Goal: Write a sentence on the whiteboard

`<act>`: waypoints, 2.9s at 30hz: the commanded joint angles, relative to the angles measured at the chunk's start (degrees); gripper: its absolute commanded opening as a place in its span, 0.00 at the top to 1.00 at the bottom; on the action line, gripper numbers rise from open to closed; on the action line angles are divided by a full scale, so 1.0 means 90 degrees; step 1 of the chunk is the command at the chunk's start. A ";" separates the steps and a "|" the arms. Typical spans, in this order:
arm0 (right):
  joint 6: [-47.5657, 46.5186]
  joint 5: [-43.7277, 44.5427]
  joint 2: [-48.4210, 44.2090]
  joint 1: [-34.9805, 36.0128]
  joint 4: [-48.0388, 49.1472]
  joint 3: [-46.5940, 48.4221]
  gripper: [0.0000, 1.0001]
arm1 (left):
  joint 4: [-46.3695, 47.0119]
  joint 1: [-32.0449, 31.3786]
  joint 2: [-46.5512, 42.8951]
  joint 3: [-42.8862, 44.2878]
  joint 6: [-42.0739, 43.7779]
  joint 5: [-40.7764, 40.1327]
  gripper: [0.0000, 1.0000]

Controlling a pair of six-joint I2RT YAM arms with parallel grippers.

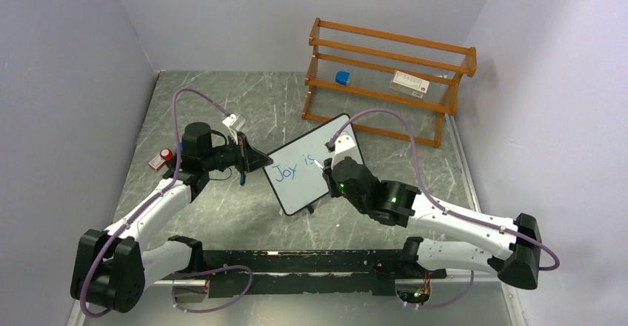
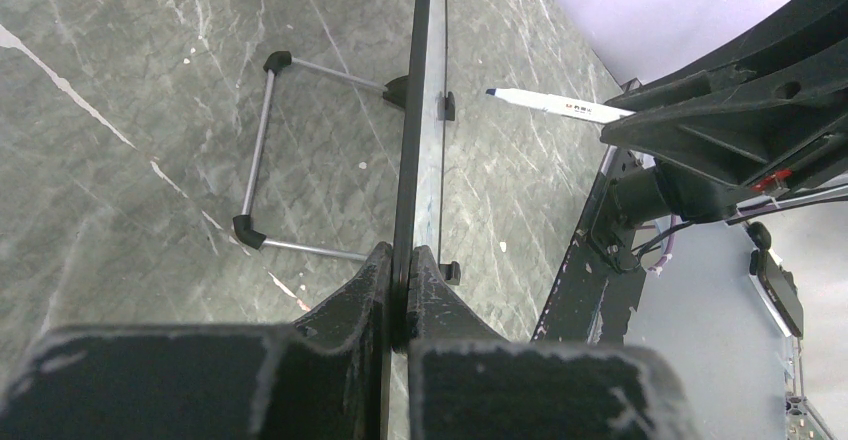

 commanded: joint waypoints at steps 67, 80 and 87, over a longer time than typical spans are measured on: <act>0.0705 0.1347 0.1673 0.1957 0.0412 0.0319 1.00 | -0.0411 0.0132 0.0232 0.0018 0.0350 -0.0601 0.95; 0.0730 0.1333 0.1870 0.1959 0.0342 0.0411 1.00 | -0.0420 0.0132 0.0236 0.0015 0.0365 -0.0609 0.95; 0.0685 0.1319 0.1984 0.1959 0.0324 0.0486 1.00 | -0.0428 0.0132 0.0226 0.0015 0.0364 -0.0608 0.95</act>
